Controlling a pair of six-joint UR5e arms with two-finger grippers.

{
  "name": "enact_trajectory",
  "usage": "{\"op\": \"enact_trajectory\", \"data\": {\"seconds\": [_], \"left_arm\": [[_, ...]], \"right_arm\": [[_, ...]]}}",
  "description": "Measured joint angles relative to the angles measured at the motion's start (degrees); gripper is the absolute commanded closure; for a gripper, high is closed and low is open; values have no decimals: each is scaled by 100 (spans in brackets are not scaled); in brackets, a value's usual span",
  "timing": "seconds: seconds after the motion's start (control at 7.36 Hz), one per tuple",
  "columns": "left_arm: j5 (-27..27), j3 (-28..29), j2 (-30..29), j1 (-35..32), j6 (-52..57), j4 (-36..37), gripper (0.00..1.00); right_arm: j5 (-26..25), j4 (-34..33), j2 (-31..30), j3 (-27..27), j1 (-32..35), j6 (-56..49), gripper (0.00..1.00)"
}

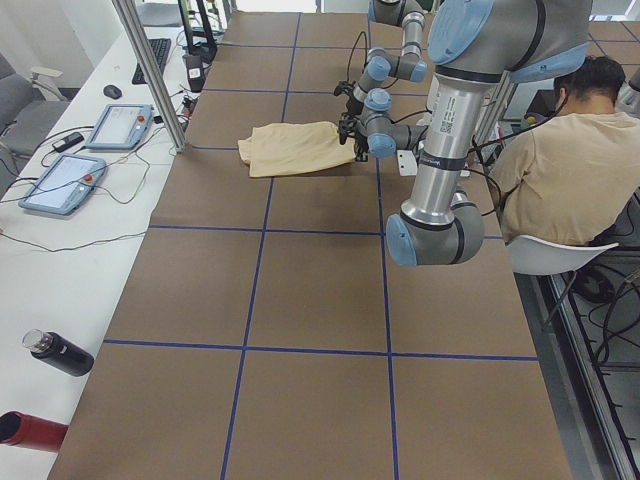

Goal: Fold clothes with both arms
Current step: 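Lower both grippers to the near corners of the folded shirt, then grasp the near edge of the beige shirt with both grippers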

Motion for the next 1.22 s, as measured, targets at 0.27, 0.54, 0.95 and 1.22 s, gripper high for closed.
{"op": "enact_trajectory", "data": {"seconds": [0.27,0.54,0.95,1.22], "left_arm": [[1,-5,-11,5,0,0,100],[-1,-36,-20,6,0,0,100],[-34,-680,84,15,-15,52,100],[-48,-1513,293,164,-53,375,100]], "right_arm": [[0,-27,32,12,16,-19,100],[21,-33,16,141,67,-63,100],[24,-499,-263,1281,-145,-42,100],[-43,-1564,-438,2583,-668,166,100]]}}
